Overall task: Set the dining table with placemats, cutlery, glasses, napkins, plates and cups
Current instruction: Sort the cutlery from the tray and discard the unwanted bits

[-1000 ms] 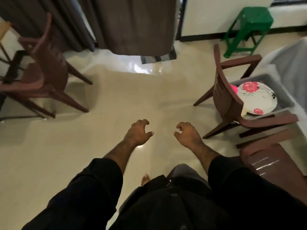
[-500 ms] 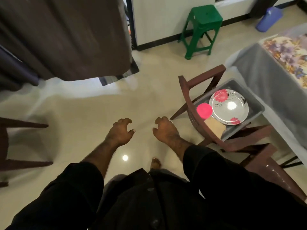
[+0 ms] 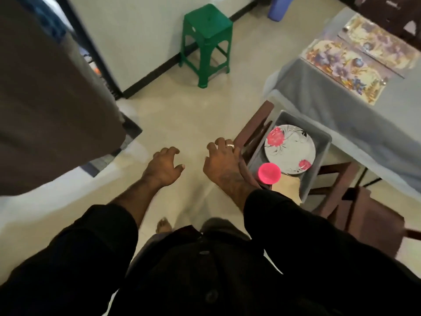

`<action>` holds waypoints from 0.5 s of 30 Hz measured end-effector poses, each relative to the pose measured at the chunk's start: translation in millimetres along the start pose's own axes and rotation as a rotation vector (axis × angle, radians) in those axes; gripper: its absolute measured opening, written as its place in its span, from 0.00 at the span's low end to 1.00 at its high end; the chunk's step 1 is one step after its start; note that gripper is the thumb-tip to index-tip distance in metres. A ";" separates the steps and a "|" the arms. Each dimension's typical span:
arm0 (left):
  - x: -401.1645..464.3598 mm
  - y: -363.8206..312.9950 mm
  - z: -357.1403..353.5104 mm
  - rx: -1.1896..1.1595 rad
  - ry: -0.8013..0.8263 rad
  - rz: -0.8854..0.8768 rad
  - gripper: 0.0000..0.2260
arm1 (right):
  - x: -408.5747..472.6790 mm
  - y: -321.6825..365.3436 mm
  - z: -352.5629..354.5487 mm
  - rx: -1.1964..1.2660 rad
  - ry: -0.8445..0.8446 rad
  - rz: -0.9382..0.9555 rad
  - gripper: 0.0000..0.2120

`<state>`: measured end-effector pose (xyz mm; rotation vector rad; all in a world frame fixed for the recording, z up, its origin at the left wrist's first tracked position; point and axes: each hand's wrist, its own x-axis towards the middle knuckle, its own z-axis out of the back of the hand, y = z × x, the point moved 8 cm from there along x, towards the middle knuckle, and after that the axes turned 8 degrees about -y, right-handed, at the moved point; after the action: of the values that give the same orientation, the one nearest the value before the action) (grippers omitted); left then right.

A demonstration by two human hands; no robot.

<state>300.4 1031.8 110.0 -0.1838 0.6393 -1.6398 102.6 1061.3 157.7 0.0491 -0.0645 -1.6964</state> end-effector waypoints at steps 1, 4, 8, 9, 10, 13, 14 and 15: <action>21.3 -8.8 4.1 0.021 0.031 -0.047 0.24 | 11.4 -7.2 3.1 0.000 -0.005 -0.054 0.18; 83.7 -43.5 11.0 0.060 0.109 -0.181 0.25 | 41.5 -38.8 7.9 0.025 -0.029 -0.219 0.19; 161.7 -97.1 -1.7 0.117 0.207 -0.353 0.26 | 78.8 -88.5 -5.3 0.017 -0.040 -0.417 0.16; 179.8 -110.6 -6.7 0.134 0.230 -0.385 0.26 | 89.3 -99.8 -10.3 0.006 -0.032 -0.453 0.16; 195.7 -123.5 -11.2 0.143 0.250 -0.406 0.26 | 99.1 -110.4 -15.5 -0.001 -0.012 -0.484 0.16; 231.1 -165.9 -22.3 0.167 0.305 -0.476 0.26 | 119.1 -140.9 -19.2 -0.016 0.034 -0.581 0.18; 239.5 -180.5 -25.6 0.179 0.325 -0.513 0.26 | 122.7 -149.5 -16.7 -0.017 0.037 -0.602 0.19; 247.0 -194.4 -28.8 0.194 0.348 -0.551 0.27 | 125.7 -156.6 -13.2 -0.015 0.040 -0.619 0.20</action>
<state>73.4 812.9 124.8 0.0808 0.7253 -2.2845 -67.3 956.1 134.0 0.0992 -0.0049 -2.3138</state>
